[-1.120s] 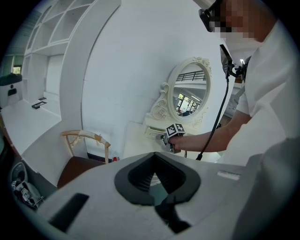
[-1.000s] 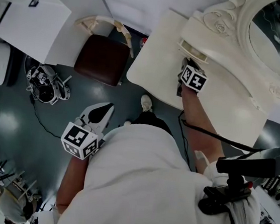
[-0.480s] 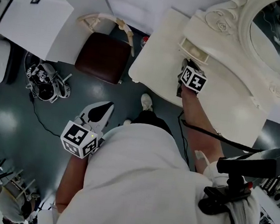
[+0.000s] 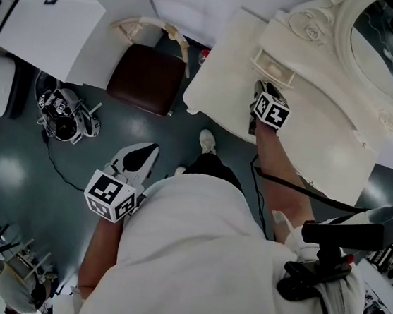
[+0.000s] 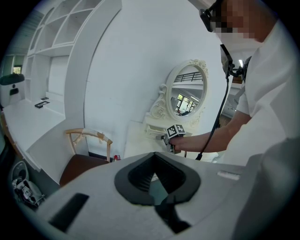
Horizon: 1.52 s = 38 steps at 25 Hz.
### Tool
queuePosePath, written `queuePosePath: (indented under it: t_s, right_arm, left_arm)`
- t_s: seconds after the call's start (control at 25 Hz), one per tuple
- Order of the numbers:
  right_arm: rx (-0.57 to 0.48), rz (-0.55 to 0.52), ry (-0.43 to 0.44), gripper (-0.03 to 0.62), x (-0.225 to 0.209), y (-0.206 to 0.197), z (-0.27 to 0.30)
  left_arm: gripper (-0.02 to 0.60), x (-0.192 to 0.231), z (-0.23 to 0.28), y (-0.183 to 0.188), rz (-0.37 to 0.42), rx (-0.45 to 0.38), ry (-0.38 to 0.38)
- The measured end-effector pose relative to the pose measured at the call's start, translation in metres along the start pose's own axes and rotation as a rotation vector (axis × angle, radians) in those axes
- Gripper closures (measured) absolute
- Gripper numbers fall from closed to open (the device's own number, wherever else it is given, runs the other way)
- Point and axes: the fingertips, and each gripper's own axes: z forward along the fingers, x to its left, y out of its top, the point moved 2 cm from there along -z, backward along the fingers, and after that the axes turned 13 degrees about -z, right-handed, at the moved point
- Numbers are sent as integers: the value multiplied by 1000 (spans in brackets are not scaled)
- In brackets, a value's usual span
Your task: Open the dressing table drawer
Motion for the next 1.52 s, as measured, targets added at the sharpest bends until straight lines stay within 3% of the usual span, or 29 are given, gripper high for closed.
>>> queuePosePath:
  t_s: [0.32, 0.64, 0.88, 1.2, 1.52]
  right_arm:
    - [-1, 2, -11, 468, 13, -21, -32]
    - [8, -34, 0, 548, 46, -58, -97]
    - [5, -60, 42, 592, 86, -89, -155]
    - [-9, -96, 125, 592, 137, -117, -227]
    - [-37, -208, 209, 594, 182, -126, -285]
  left_arm:
    - [580, -3, -19, -15, 36, 11, -47]
    - [580, -11, -51, -45, 85, 21, -106]
    - [580, -17, -80, -73, 111, 14, -144]
    - [580, -24, -111, -105, 128, 9, -183]
    - [580, -33, -126, -124, 139, 12, -210]
